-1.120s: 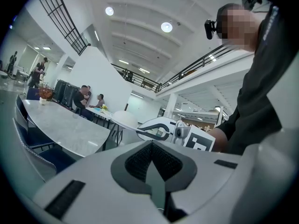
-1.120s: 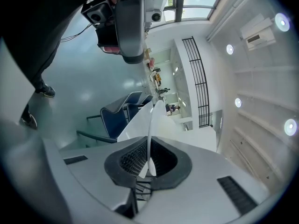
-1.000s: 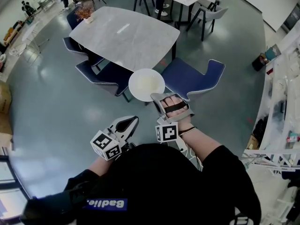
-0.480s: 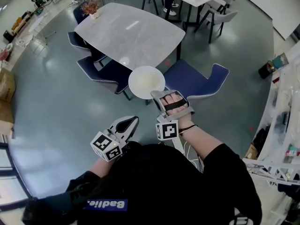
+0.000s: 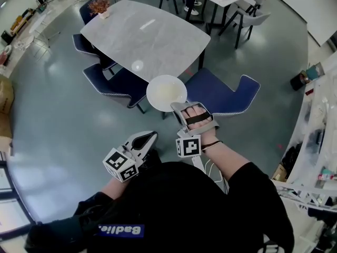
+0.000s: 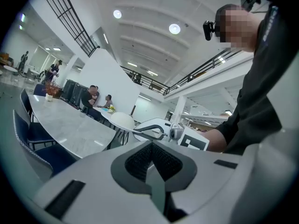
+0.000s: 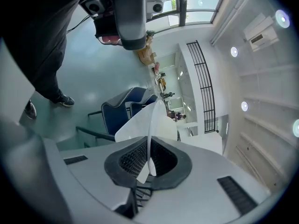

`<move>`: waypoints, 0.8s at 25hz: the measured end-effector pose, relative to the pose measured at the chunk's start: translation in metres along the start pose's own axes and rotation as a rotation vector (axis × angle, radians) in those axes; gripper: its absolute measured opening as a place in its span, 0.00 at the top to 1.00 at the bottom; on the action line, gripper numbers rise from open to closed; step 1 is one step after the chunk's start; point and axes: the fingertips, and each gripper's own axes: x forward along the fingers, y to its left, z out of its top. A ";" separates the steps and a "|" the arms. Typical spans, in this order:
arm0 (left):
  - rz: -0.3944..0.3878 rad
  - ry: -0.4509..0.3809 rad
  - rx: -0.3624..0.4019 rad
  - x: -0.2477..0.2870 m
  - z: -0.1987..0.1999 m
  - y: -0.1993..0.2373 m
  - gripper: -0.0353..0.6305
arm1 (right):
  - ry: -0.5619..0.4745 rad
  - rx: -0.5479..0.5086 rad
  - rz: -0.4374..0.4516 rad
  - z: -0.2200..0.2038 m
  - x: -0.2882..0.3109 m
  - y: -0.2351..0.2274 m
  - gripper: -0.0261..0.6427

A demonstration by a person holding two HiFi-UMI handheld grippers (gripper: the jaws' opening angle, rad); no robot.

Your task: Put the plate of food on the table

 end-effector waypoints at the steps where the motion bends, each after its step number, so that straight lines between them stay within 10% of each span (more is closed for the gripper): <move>1: -0.009 0.000 0.000 0.002 0.004 0.007 0.94 | 0.007 0.001 0.006 -0.001 0.007 0.000 0.93; 20: -0.185 0.024 0.019 0.018 0.080 0.172 0.94 | 0.201 0.045 0.051 -0.006 0.148 -0.037 0.93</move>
